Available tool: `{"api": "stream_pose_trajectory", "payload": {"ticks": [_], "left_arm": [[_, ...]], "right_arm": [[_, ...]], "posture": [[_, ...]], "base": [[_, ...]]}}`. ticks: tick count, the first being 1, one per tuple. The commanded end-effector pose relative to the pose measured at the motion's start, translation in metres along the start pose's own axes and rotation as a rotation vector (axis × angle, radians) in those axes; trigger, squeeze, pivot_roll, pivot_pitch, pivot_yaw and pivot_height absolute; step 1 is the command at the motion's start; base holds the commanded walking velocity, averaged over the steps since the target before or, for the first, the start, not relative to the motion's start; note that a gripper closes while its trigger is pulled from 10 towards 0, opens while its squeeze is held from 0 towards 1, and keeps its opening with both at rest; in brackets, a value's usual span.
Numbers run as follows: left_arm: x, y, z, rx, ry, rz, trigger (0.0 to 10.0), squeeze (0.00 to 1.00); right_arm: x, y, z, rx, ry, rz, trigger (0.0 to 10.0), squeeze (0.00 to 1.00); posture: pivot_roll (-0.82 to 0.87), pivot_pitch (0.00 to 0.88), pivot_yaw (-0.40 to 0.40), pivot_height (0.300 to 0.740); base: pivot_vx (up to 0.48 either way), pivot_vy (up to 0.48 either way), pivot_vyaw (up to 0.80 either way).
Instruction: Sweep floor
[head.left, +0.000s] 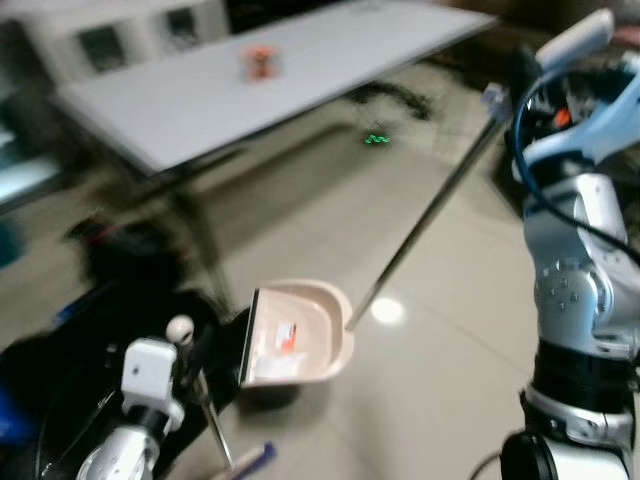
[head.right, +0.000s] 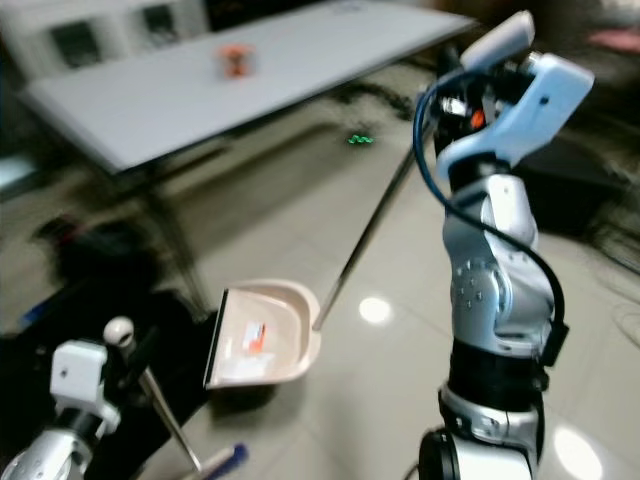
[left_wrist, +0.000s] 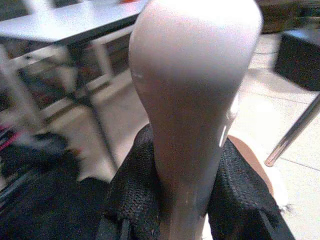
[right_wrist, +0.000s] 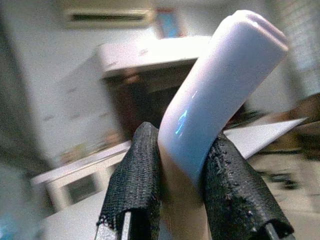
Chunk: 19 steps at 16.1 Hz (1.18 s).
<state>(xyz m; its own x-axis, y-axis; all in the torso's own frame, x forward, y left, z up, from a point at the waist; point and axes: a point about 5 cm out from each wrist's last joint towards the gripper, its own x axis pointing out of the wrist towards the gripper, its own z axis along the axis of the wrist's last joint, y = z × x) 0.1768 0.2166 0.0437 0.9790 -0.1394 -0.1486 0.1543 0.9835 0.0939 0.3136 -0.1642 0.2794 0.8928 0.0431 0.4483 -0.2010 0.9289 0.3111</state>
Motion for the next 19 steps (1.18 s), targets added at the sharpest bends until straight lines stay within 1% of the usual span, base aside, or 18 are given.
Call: {"api": "stream_pose_trajectory", "payload": {"ticks": [1,2,3,7,11,14,17,19], "left_arm": [[0.002,0.004,0.007,0.016,-0.022,-0.003,10.0,0.0],[0.007,0.005,0.012,0.019,-0.035,-0.005,10.0,0.0],[0.009,0.006,0.015,0.019,-0.041,-0.007,10.0,0.0],[0.007,0.007,0.017,0.021,-0.047,-0.013,10.0,0.0],[0.006,0.008,0.017,0.013,-0.041,-0.008,10.0,0.0],[0.005,0.008,0.017,0.008,-0.036,-0.007,10.0,0.0],[0.005,0.008,0.016,0.008,-0.023,0.0,10.0,0.0],[0.004,0.007,0.016,0.006,-0.023,0.0,10.0,0.0]], "right_arm": [[0.0,0.008,0.006,0.025,-0.04,0.032,10.0,0.0],[0.0,0.008,0.006,0.027,-0.04,0.03,10.0,0.0],[0.0,0.007,0.006,0.03,-0.04,0.029,10.0,0.0],[0.001,0.008,0.004,0.047,-0.043,0.031,10.0,0.0],[0.002,0.004,0.005,0.042,-0.053,0.014,10.0,0.0],[0.004,0.0,0.009,0.003,-0.091,-0.008,10.0,0.0],[0.009,0.004,0.007,-0.064,-0.124,0.024,10.0,0.0],[0.014,0.011,0.006,-0.131,-0.167,0.075,10.0,0.0]], "posture": [[0.09,0.0,0.051,0.74],[0.09,0.0,0.05,0.74],[0.09,0.0,0.05,0.74],[0.1,0.0,0.044,0.74],[0.1,0.0,0.045,0.74],[0.1,0.0,0.047,0.74],[0.09,0.0,0.048,0.74],[0.09,0.0,0.046,0.74]], "base": [[0.304,0.0,0.41],[0.304,0.0,0.41],[0.307,0.0,0.0],[0.286,0.0,0.0],[0.0,0.0,0.0],[0.0,0.0,0.0],[0.0,0.0,0.0],[0.0,0.0,0.0]]}}
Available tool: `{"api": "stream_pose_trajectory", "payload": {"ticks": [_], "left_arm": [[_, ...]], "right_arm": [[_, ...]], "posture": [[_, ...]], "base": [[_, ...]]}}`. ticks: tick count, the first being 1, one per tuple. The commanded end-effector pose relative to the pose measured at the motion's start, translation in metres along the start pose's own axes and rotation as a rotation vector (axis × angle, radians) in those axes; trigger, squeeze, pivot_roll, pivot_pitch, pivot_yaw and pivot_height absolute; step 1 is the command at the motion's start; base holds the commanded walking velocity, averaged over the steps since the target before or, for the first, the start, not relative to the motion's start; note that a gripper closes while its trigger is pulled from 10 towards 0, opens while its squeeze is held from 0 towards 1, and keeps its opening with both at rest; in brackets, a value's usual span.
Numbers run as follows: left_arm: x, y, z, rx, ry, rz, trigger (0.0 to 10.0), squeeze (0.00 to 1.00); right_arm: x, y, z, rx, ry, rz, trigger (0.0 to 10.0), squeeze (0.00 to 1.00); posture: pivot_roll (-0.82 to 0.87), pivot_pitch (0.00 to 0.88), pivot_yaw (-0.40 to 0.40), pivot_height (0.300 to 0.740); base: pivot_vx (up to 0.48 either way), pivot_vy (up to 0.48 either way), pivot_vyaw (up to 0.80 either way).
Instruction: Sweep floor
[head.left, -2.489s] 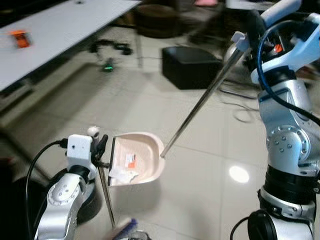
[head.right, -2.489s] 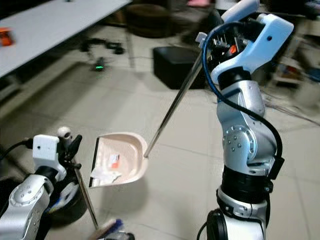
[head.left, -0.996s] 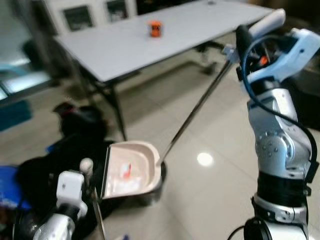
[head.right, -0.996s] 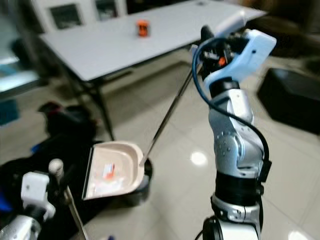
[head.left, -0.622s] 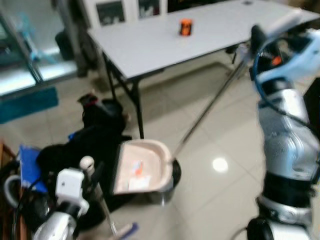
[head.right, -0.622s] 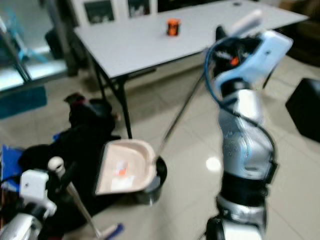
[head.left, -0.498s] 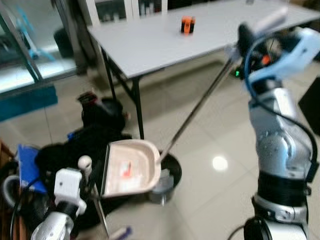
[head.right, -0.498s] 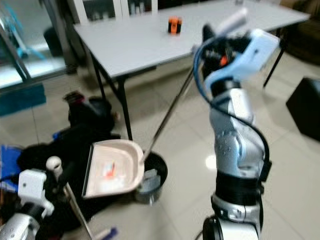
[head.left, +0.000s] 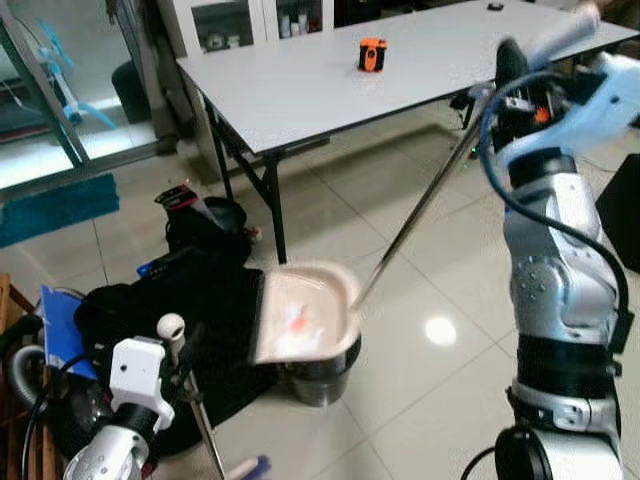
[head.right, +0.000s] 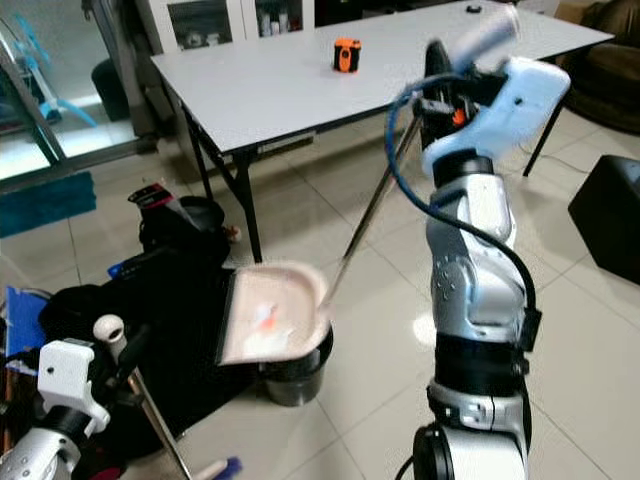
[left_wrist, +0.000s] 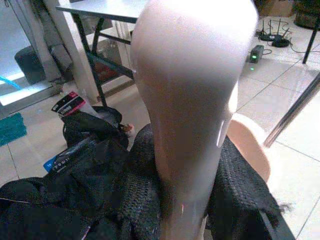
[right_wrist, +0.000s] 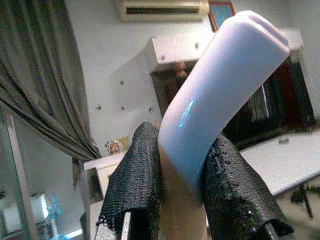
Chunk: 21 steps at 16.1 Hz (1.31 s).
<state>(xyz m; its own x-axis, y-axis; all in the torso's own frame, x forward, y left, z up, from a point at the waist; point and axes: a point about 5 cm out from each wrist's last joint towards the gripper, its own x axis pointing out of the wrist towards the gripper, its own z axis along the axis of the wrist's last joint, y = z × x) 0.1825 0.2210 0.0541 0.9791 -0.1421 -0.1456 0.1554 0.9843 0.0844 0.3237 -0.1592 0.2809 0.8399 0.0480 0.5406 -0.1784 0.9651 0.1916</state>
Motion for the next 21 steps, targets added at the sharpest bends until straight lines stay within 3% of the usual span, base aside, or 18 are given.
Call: {"api": "stream_pose_trajectory", "payload": {"ticks": [1,3,10,17,21], "left_arm": [[0.001,0.001,0.006,0.016,-0.019,0.001,10.0,0.0],[0.0,0.0,0.006,0.016,-0.018,0.007,10.0,0.0],[-0.004,0.002,0.007,0.015,-0.01,0.049,10.0,0.0],[-0.001,-0.001,0.009,0.011,-0.009,0.048,10.0,0.0],[0.001,-0.002,0.009,0.008,-0.008,0.045,10.0,0.0]], "right_arm": [[0.007,0.009,0.011,-0.024,-0.08,0.052,10.0,0.0],[0.01,0.032,0.0,-0.111,-0.127,0.201,10.0,0.0],[0.004,0.087,-0.024,-0.184,-0.235,0.487,10.0,0.0],[-0.025,0.122,-0.045,-0.228,-0.283,0.696,10.0,0.0],[-0.039,0.133,-0.051,-0.277,-0.307,0.801,10.0,0.0]], "posture": [[0.09,0.0,0.046,0.74],[0.1,0.005,0.036,0.74],[0.12,0.023,0.01,0.74],[0.12,0.025,0.005,0.74],[0.12,0.024,0.004,0.74]], "base": [[0.0,0.0,0.0],[0.0,0.0,0.0],[0.0,0.0,0.0],[0.0,0.0,0.0],[0.0,0.0,0.0]]}}
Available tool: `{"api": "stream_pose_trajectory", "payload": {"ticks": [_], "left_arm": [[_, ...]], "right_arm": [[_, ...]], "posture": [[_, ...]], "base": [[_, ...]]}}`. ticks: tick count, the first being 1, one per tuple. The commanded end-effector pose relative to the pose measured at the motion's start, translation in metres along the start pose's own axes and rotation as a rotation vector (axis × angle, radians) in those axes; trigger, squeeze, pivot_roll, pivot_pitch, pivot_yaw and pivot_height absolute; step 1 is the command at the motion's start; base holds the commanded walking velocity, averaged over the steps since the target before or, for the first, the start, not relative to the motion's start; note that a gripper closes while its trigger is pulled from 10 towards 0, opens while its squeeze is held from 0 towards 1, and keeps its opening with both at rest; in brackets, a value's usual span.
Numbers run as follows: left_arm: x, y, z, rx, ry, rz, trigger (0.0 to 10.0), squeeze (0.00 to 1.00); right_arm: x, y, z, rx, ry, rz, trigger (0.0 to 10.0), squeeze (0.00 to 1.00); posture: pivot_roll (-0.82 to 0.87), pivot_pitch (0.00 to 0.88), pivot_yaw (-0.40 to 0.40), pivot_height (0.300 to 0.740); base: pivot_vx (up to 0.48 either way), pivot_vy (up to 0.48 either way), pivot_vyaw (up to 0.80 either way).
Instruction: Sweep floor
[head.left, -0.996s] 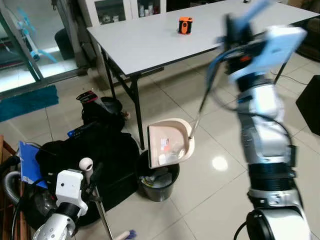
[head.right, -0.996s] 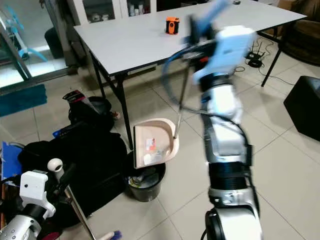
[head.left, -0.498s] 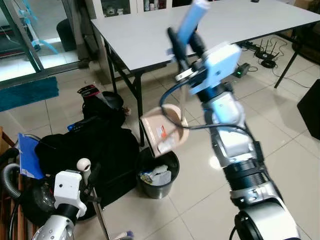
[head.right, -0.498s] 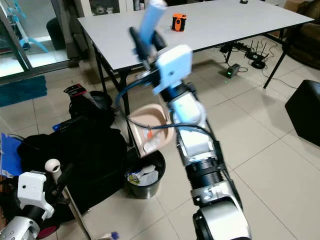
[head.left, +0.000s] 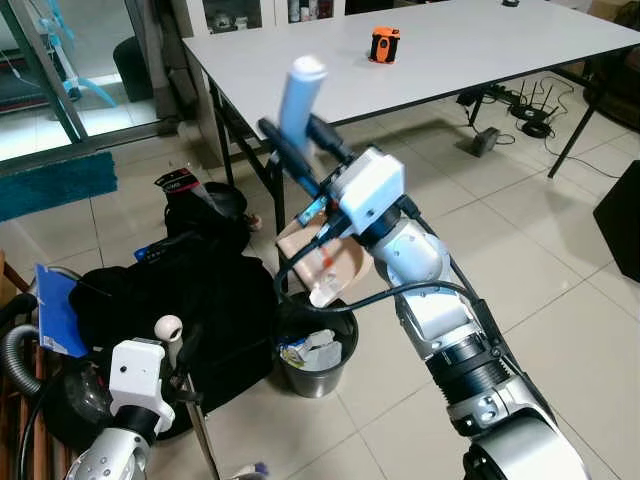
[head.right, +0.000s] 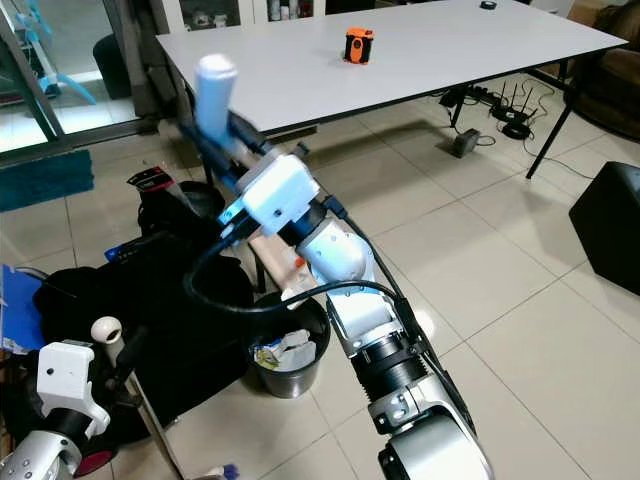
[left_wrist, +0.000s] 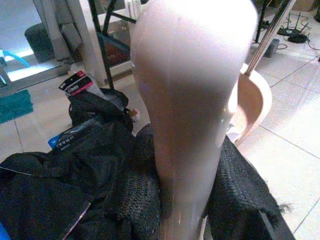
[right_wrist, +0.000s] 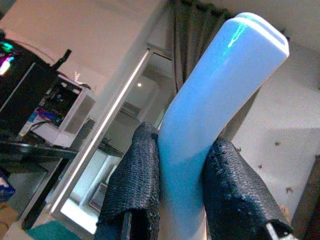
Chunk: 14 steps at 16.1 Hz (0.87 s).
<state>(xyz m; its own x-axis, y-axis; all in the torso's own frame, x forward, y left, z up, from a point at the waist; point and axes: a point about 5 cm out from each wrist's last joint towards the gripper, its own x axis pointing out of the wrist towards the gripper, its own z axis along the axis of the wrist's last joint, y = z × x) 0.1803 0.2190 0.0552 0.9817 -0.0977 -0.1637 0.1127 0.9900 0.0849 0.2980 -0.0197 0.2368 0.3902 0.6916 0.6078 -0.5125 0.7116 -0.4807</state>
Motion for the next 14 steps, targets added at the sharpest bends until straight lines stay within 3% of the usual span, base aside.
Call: {"api": "stream_pose_trajectory", "payload": {"ticks": [1,4,7,9,12,13,14], "left_arm": [[0.003,0.0,0.008,0.013,-0.029,0.001,10.0,0.0],[0.004,0.0,0.008,0.011,-0.029,0.001,10.0,0.0],[0.006,-0.001,0.008,0.005,-0.029,-0.004,10.0,0.0],[0.007,-0.001,0.009,0.003,-0.03,-0.008,10.0,0.0],[0.009,-0.002,0.009,0.002,-0.034,-0.011,10.0,0.0],[0.009,-0.004,0.009,0.003,-0.037,-0.02,10.0,0.0],[0.01,-0.004,0.009,0.002,-0.039,-0.023,10.0,0.0]], "right_arm": [[0.002,0.001,0.008,-0.046,-0.061,0.038,10.0,0.0],[0.002,0.002,0.009,-0.039,-0.074,0.032,10.0,0.0],[0.003,0.0,0.009,0.025,-0.065,-0.004,10.0,0.0],[0.0,-0.006,0.007,-0.014,-0.03,-0.002,10.0,0.0],[-0.005,-0.029,0.009,-0.114,0.019,-0.031,10.0,0.0],[-0.013,-0.05,0.011,-0.174,0.073,-0.104,10.0,0.0],[-0.017,-0.058,0.012,-0.196,0.096,-0.138,10.0,0.0]], "posture": [[0.12,0.023,0.003,0.74],[0.11,0.02,0.003,0.74],[0.11,0.016,0.005,0.74],[0.11,0.013,0.003,0.74],[0.1,0.01,0.002,0.74],[0.07,0.007,0.0,0.74],[0.07,0.007,0.0,0.74]], "base": [[0.0,0.0,0.0],[0.0,0.0,0.0],[0.0,0.0,0.0],[0.0,0.0,0.0],[0.0,0.0,0.0],[0.0,0.0,0.0],[0.0,0.0,0.0]]}}
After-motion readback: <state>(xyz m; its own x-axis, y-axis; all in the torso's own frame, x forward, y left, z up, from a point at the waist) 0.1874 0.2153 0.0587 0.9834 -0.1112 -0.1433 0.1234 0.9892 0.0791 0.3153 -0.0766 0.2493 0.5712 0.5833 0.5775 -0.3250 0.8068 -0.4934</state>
